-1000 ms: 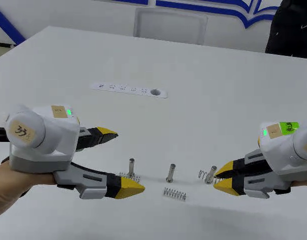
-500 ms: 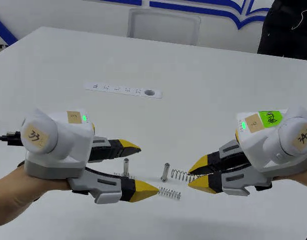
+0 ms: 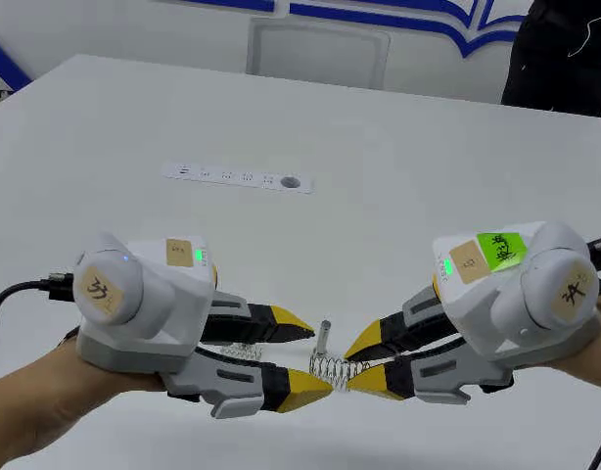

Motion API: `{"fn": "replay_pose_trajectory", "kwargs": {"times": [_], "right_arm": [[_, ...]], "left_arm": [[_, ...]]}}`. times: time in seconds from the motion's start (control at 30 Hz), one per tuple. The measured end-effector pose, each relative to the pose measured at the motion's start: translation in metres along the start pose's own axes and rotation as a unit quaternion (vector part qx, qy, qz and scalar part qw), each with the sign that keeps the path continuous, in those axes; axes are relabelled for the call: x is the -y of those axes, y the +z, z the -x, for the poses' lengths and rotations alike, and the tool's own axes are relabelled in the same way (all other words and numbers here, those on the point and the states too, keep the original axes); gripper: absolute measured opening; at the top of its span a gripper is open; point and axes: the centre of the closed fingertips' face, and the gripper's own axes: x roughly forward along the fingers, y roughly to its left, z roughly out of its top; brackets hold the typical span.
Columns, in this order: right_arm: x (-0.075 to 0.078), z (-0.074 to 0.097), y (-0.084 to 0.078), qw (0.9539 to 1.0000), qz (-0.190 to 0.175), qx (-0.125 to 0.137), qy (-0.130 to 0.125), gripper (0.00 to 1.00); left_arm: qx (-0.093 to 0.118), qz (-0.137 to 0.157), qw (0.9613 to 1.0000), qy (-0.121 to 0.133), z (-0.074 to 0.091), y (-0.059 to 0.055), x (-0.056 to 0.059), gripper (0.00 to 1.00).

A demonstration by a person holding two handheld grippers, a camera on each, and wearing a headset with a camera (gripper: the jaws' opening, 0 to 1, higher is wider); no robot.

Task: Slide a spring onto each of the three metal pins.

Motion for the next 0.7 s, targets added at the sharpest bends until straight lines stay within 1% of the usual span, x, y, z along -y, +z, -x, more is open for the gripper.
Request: {"fn": "replay_pose_trajectory", "kwargs": {"times": [0.1, 0.27, 0.3, 0.33, 0.43, 0.53, 0.63, 0.7], "right_arm": [[-0.001, -0.002, 0.003, 1.0000, 0.003, 0.002, 0.003, 0.11], [-0.001, -0.004, 0.003, 0.9999, 0.007, 0.001, 0.008, 0.11], [-0.001, -0.004, 0.004, 0.9999, 0.007, 0.003, 0.008, 0.11], [-0.001, -0.004, 0.005, 0.9999, 0.008, 0.003, 0.008, 0.11], [-0.002, -0.004, 0.006, 0.9999, 0.012, 0.002, 0.011, 0.11], [-0.003, -0.004, 0.007, 0.9998, 0.015, 0.001, 0.012, 0.11], [-0.003, -0.003, 0.008, 0.9997, 0.020, 0.001, 0.010, 0.11], [-0.005, -0.001, 0.010, 0.9995, 0.028, 0.000, 0.012, 0.11]], "left_arm": [[-0.004, 0.001, 1.0000, -0.002, 0.000, -0.002, 0.001, 0.30], [-0.006, 0.003, 0.9999, -0.015, -0.001, -0.002, 0.005, 0.20], [-0.007, 0.002, 0.9998, -0.021, -0.001, -0.002, 0.008, 0.17], [-0.008, 0.000, 0.9997, -0.021, -0.001, -0.003, 0.008, 0.15], [-0.014, -0.004, 0.9996, -0.023, -0.002, -0.004, 0.009, 0.14], [-0.013, -0.006, 0.9996, -0.026, -0.002, -0.004, 0.010, 0.13], [-0.011, -0.021, 0.9994, -0.025, -0.001, -0.003, 0.012, 0.12], [-0.005, -0.031, 0.9991, -0.029, 0.000, -0.002, 0.014, 0.11]]}}
